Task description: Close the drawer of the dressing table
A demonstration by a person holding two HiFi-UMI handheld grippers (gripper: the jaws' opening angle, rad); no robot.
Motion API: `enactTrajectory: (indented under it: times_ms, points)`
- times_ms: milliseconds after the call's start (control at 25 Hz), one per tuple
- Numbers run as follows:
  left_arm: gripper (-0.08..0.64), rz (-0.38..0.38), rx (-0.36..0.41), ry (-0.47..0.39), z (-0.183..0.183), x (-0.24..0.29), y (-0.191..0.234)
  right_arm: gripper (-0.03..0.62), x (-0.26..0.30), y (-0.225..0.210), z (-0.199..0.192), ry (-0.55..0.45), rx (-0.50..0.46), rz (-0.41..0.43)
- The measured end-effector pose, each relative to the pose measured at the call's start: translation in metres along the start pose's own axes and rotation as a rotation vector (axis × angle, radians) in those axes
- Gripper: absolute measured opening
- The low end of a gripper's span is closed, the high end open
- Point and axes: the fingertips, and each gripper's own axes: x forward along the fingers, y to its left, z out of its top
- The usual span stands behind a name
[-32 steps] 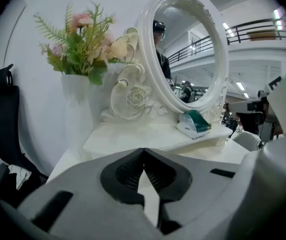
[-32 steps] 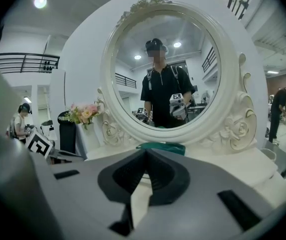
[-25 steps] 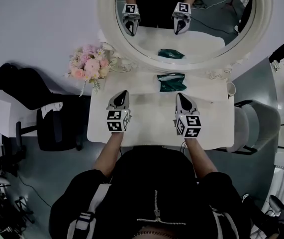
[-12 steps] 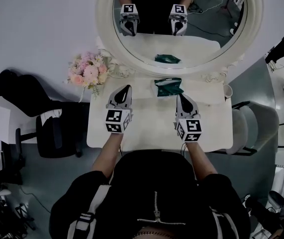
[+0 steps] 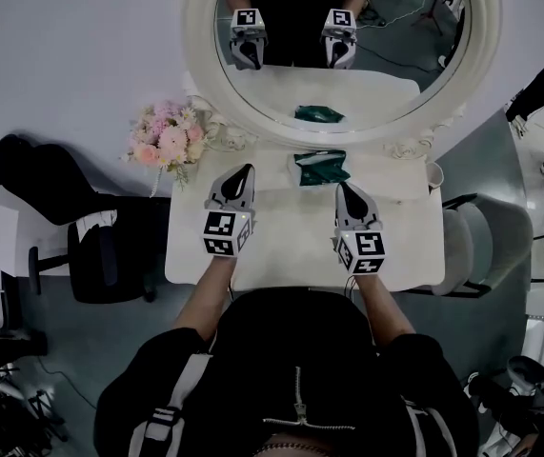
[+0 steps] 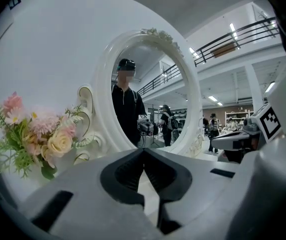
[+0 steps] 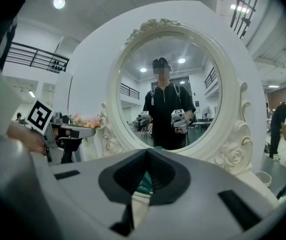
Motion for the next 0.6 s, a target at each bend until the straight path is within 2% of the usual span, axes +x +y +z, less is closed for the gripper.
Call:
enactTrajectory:
  times_ms: [600]
  points:
    - [0.005,0.011,-0.010,0.002,-0.0058,-0.0052,0.0036,-0.009,0.0028,0.0068,-0.0032,0.007,0.004,0.030]
